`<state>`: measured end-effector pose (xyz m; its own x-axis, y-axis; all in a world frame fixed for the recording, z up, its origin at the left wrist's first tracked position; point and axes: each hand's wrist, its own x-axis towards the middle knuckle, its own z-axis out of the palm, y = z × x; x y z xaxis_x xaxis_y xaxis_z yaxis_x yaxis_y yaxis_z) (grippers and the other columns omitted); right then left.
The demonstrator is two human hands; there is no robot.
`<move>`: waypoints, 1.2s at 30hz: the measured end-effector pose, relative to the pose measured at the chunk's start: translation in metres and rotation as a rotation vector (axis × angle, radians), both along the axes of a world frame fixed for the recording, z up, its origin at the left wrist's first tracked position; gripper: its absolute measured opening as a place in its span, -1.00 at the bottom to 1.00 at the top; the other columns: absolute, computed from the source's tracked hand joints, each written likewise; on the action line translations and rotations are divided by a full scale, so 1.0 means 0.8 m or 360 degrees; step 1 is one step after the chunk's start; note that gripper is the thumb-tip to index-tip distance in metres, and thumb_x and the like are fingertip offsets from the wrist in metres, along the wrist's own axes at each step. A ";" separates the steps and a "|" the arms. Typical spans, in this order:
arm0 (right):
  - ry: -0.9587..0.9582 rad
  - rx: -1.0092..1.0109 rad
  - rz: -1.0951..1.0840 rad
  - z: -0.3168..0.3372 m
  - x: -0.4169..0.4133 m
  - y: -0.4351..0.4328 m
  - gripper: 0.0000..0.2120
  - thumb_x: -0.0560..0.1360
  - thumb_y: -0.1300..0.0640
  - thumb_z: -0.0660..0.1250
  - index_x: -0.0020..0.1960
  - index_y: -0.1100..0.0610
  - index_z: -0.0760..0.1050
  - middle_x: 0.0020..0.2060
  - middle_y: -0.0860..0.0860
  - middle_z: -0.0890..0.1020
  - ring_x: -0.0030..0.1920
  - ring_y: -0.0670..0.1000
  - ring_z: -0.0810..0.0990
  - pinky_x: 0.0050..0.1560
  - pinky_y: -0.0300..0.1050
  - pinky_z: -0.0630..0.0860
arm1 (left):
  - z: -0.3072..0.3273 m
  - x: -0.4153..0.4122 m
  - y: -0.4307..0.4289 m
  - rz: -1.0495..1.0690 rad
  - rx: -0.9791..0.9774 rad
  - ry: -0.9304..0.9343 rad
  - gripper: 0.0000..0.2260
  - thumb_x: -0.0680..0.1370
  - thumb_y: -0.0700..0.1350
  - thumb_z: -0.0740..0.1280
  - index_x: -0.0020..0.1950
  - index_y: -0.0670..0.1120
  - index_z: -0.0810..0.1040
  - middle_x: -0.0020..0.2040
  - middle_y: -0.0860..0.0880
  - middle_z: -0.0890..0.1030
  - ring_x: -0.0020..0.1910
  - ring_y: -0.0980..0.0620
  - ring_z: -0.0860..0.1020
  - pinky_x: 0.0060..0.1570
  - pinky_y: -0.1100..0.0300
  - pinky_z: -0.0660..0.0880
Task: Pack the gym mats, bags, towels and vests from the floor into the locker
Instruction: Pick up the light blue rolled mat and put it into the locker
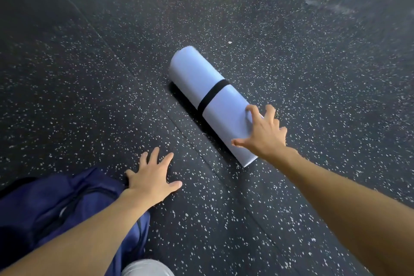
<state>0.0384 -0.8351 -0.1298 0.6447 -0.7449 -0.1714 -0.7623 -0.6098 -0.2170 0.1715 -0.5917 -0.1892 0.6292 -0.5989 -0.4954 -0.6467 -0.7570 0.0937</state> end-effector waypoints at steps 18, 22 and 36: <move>-0.0603 0.0686 0.0296 0.119 0.079 0.182 -0.21 0.27 -0.12 0.59 0.36 0.00 0.27 0.00 -0.04 0.56 -0.07 0.06 0.57 0.00 0.05 0.56 | 0.206 0.052 0.108 0.0414 -0.1152 0.0140 -0.17 0.51 0.05 0.47 0.62 0.12 0.03 0.53 -0.02 0.21 0.49 0.07 0.26 0.30 0.34 0.17; -0.0742 0.0821 0.0648 0.209 0.098 0.257 -0.29 0.26 -0.08 0.62 0.29 -0.01 0.35 -0.01 -0.11 0.56 -0.07 -0.06 0.55 -0.11 -0.08 0.52 | 0.285 0.058 0.213 0.0618 -0.1315 -0.0017 -0.19 0.50 0.06 0.48 0.59 0.24 0.06 0.60 0.03 0.01 0.56 0.07 0.13 0.38 0.28 0.14; -0.0530 -0.0178 0.2005 0.501 0.059 0.540 -0.13 0.30 -0.28 0.49 0.48 -0.08 0.18 0.26 -0.11 0.53 0.22 0.05 0.52 0.08 -0.01 0.47 | 0.571 -0.059 0.561 0.0240 -0.0448 -0.1274 0.06 0.29 0.26 0.55 0.61 0.23 -0.05 0.63 0.08 0.00 0.61 0.05 -0.12 0.50 -0.33 -0.10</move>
<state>0.0858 -0.4035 0.2710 0.9045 0.3977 0.1537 0.4217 -0.8875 -0.1855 0.1242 -0.1431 0.2674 0.8082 -0.5148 0.2860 -0.4927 -0.8571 -0.1505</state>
